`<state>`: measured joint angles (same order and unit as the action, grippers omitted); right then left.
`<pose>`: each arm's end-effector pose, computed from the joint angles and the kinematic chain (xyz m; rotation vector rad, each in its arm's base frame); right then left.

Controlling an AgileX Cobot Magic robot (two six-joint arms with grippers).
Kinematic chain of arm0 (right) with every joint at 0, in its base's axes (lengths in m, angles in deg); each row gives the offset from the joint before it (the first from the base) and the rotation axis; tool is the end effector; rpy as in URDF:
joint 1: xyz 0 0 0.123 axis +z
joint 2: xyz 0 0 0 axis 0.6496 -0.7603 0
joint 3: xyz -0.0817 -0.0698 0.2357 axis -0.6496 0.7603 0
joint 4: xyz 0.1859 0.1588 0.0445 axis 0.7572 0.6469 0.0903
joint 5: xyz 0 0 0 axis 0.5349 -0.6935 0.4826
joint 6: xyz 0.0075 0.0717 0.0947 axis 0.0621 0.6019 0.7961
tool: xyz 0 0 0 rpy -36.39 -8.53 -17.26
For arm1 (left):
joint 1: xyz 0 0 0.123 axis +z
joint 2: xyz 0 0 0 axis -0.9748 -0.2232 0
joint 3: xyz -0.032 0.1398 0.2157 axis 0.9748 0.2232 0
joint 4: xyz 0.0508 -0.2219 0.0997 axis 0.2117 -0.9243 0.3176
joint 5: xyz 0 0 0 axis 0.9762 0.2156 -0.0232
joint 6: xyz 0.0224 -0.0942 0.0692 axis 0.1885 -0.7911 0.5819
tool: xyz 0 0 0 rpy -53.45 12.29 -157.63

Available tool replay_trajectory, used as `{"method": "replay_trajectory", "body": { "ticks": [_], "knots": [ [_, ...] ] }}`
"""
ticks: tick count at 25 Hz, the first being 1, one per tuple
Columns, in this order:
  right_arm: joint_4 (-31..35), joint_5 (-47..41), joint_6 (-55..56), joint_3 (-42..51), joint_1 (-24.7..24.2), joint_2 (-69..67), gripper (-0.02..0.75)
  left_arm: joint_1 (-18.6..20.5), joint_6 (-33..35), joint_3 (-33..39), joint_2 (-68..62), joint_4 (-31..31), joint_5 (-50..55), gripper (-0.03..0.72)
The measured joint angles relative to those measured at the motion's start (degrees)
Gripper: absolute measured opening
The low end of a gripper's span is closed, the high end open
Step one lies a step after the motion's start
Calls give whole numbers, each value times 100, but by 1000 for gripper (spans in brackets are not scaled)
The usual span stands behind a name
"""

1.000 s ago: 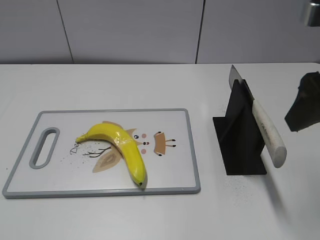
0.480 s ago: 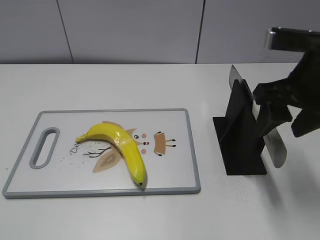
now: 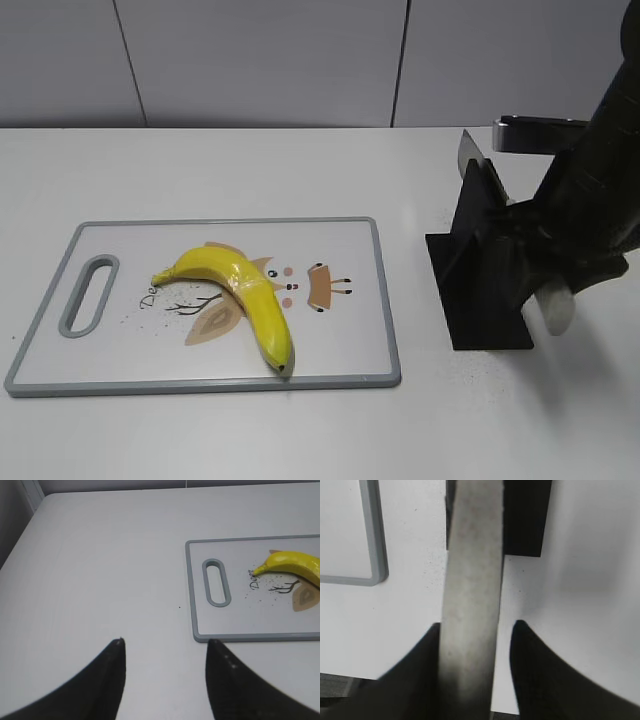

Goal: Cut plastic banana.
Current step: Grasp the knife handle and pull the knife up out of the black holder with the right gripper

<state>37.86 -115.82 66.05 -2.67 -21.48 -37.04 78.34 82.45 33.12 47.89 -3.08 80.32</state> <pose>0.2718 0.1099 0.1569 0.0101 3.0973 0.2311 0.0416 -0.0075 0.2565 0.1515 2.0856 0.0165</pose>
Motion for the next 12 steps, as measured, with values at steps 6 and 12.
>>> {"method": "replay_trajectory", "body": {
  "ticks": [6, 12],
  "knots": [
    [87, -10, 3, 0, 6, 0, 166, 0, 0, 0, 0, 0, 0, 498],
    [67, -196, 8, 0, 6, 454, 164, 0, 0, 0, 0, 0, 0, 489]
  ]
}}
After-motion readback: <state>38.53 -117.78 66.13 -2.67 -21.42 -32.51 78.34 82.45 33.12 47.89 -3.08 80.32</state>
